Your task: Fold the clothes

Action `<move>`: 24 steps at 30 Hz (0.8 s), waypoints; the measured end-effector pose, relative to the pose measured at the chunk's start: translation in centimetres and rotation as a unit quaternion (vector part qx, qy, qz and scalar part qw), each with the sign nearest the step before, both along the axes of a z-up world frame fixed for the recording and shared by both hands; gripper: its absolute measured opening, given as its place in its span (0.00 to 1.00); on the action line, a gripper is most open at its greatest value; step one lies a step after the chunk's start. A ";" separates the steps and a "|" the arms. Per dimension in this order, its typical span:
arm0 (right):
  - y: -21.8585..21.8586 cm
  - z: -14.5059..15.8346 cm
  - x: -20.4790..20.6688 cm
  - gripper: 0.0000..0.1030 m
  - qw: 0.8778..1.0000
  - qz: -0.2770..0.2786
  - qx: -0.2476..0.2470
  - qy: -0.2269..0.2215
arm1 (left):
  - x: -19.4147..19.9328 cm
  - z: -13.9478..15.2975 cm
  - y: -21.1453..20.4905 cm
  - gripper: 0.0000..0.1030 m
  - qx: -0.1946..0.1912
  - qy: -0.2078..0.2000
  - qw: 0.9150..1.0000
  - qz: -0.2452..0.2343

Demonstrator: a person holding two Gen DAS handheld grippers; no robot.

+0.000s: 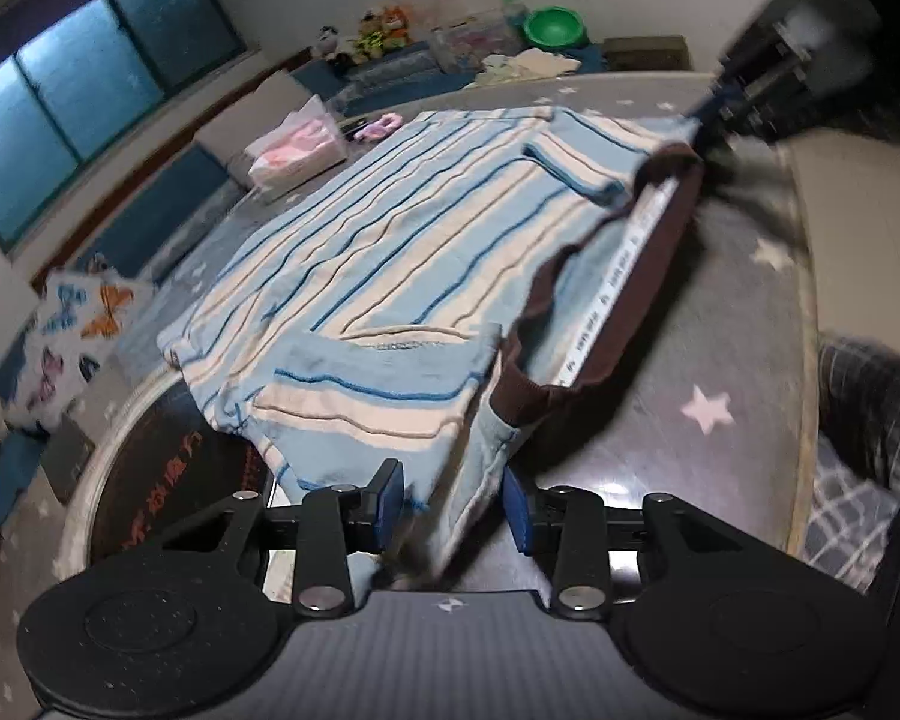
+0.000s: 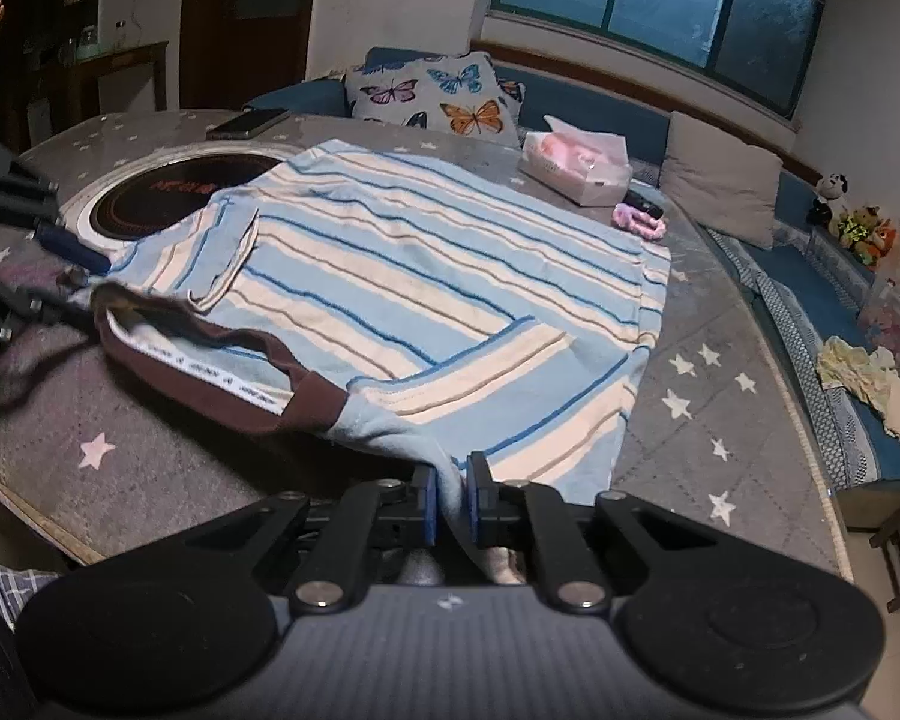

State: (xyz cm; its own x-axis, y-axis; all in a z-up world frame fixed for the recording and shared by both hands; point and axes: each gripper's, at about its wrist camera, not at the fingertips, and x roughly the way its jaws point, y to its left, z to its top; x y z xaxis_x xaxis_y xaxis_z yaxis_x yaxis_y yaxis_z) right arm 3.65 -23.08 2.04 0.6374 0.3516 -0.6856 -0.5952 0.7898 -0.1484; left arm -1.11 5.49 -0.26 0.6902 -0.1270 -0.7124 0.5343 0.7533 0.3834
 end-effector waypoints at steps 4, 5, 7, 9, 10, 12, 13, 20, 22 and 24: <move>-0.1 0.5 -0.6 0.07 1.000 -0.003 0.008 -0.008 | 0.0 0.3 0.3 0.05 -0.006 -0.003 1.000 0.000; -0.1 0.6 -0.8 0.06 1.000 -0.003 0.011 -0.010 | -0.1 0.6 0.4 0.03 -0.010 -0.006 1.000 -0.001; -0.3 1.2 -1.3 0.05 1.000 -0.004 0.017 -0.015 | -0.6 2.0 0.9 0.03 -0.033 -0.006 0.999 -0.002; -0.8 2.2 -2.3 0.04 0.999 -0.005 0.029 -0.016 | -1.5 3.7 1.5 0.03 -0.061 -0.005 0.998 -0.003; -1.1 2.8 -2.9 0.04 0.999 -0.006 0.036 -0.014 | -2.3 4.6 1.7 0.03 -0.066 -0.009 0.998 -0.002; -2.0 4.1 -4.2 0.04 0.999 -0.008 0.053 -0.009 | -3.8 6.5 2.0 0.03 -0.077 -0.022 0.997 0.000; -2.4 4.9 -5.1 0.04 0.998 -0.008 0.061 -0.008 | -4.5 7.5 2.1 0.03 -0.084 -0.032 0.996 0.002; -3.7 8.8 -7.1 0.04 0.997 -0.006 0.074 -0.034 | -2.8 10.8 1.7 0.03 -0.107 -0.088 0.990 0.017; -3.7 9.2 -5.6 0.04 0.996 -0.008 0.076 -0.037 | -0.9 10.9 1.8 0.03 -0.110 -0.092 0.989 0.022; -3.6 9.5 -3.9 0.04 0.996 -0.011 0.078 -0.039 | 1.4 11.0 2.2 0.03 -0.126 -0.086 0.988 0.034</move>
State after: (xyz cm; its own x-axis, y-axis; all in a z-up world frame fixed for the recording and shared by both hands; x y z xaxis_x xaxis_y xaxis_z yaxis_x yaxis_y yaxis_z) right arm -0.29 -26.72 11.52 0.6955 0.4353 -0.5716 -0.5695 0.8191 -0.0691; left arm 0.30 7.70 10.76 0.8115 -0.2338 -0.5355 0.4221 0.8683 0.2604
